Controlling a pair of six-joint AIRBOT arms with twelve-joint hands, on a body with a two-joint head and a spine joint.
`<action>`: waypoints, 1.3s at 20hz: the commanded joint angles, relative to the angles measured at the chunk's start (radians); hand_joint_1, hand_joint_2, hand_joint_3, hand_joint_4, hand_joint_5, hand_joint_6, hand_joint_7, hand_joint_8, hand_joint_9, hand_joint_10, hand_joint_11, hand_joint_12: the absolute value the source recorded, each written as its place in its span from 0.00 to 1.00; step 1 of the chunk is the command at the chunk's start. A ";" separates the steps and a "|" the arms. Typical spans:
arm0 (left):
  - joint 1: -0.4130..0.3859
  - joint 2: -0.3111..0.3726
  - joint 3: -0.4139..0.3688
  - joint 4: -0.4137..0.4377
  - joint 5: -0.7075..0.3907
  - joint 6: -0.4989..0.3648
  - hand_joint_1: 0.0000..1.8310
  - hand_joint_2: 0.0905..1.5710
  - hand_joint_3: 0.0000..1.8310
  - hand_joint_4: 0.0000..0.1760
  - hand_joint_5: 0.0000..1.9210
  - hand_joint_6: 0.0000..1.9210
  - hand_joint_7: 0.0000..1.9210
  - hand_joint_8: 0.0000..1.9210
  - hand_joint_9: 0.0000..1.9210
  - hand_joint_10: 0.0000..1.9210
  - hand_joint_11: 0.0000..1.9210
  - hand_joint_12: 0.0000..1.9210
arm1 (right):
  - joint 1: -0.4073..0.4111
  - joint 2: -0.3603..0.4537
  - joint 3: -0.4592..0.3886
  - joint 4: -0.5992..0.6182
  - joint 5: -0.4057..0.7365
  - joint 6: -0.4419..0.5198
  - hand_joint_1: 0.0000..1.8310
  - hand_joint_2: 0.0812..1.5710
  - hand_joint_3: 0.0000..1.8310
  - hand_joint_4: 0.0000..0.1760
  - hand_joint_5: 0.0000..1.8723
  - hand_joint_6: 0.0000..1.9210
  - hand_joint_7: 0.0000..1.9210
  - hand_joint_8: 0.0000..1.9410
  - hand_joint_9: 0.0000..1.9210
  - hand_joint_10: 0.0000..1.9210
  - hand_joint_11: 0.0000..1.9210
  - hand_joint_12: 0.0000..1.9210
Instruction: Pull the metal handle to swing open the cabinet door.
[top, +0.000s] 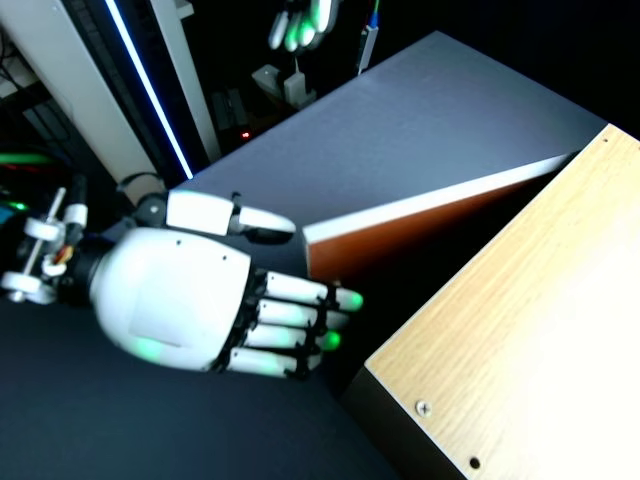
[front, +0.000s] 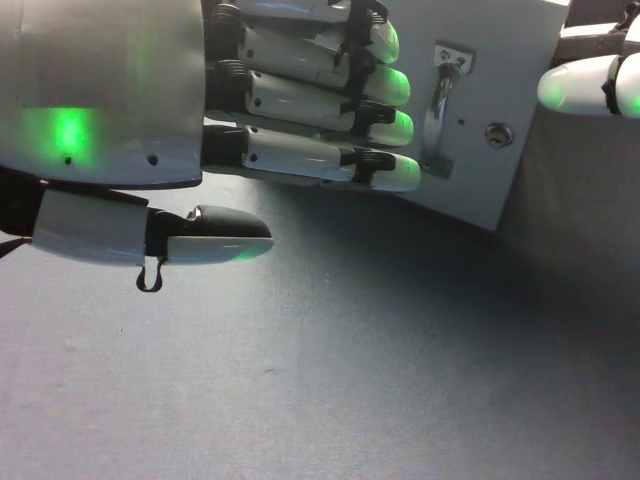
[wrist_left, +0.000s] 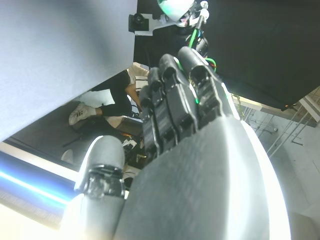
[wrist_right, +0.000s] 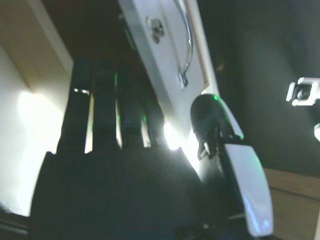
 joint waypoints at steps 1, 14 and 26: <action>-0.012 0.008 0.000 -0.097 -0.025 0.006 0.00 1.00 0.09 0.00 0.17 0.00 0.20 0.00 0.20 0.00 0.01 0.42 | 0.006 0.009 -0.003 0.016 0.111 0.006 0.00 1.00 0.03 0.00 0.11 0.00 0.14 0.00 0.14 0.00 0.00 0.39; -0.012 0.008 0.000 -0.097 -0.025 0.006 0.00 1.00 0.09 0.00 0.17 0.00 0.21 0.00 0.20 0.00 0.02 0.42 | -0.011 0.010 -0.033 -0.056 0.157 0.006 0.00 1.00 0.02 0.00 0.12 0.00 0.15 0.00 0.14 0.00 0.00 0.40; -0.012 0.008 0.000 -0.097 -0.025 0.006 0.00 1.00 0.09 0.00 0.17 0.00 0.20 0.00 0.20 0.00 0.02 0.41 | -0.011 0.015 -0.067 -0.124 0.176 0.006 0.00 1.00 0.03 0.00 0.11 0.00 0.14 0.00 0.14 0.00 0.00 0.39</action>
